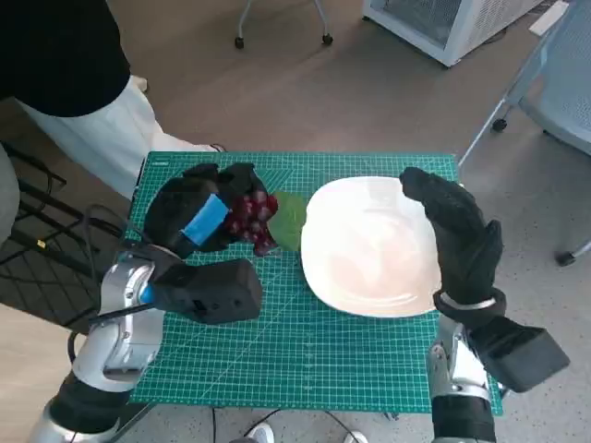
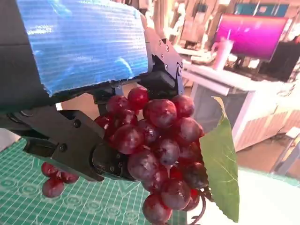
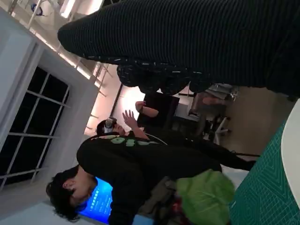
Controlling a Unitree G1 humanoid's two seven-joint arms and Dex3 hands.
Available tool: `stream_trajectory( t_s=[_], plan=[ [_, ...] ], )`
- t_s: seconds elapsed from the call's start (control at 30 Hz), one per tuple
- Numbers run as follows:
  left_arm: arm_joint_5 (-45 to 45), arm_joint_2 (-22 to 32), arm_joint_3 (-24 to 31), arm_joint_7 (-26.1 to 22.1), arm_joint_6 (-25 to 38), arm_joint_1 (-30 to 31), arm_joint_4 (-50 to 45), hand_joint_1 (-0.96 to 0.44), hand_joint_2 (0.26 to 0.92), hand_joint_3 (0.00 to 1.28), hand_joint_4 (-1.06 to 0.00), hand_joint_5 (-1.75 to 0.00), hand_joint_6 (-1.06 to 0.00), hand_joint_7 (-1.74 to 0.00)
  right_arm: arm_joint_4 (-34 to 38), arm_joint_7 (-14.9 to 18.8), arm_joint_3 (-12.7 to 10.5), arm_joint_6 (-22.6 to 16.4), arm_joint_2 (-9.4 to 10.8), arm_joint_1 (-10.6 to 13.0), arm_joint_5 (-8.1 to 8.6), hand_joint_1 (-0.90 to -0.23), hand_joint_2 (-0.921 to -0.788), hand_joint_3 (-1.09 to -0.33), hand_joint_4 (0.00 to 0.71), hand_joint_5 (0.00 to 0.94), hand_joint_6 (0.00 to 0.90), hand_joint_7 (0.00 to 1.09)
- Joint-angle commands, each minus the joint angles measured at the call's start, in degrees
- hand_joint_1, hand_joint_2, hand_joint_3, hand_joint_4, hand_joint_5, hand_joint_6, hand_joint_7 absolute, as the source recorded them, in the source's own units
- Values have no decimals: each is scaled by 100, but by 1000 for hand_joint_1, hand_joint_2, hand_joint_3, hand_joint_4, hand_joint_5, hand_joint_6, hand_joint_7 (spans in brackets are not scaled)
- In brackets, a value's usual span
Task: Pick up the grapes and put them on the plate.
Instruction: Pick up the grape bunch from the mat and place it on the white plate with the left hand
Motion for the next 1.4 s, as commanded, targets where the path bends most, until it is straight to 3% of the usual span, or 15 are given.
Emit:
stream_trajectory(
  t_s=[0.03, 0.43, 0.77, 1.1, 1.4],
  plan=[
    [101, -23, 27, 53, -71, -27, -106, 2, 921, 116, -682, -1181, -530, -1239, 75, 4, -41, 51, 9, 12, 73, -713, -921, -697, 358, 2, 17, 557],
    [318, -504, -439, -127, -30, -581, 192, 2, 921, 110, -687, -1243, -551, -1153, 39, 36, -85, 67, -37, 54, 147, -711, -921, -694, 358, 2, 27, 551],
    [580, -1077, -1046, -380, -62, -1512, 909, 3, 921, 158, -558, -1435, -586, -1066, 39, 78, -128, 26, -99, 80, 216, -705, -921, -692, 360, 2, 35, 538],
    [573, -1751, -1537, -412, -394, -2685, 2605, 2, 921, 149, -619, -1307, -527, -1197, -64, 63, -192, -2, -102, 182, 245, -695, -921, -684, 364, 3, 71, 477],
    [505, -2278, -1744, -466, -446, -3346, 3726, 1, 920, 129, -640, -1288, -547, -1178, -4, 13, -279, -154, -108, 244, 189, -694, -921, -676, 368, 2, 105, 418]
  ],
)
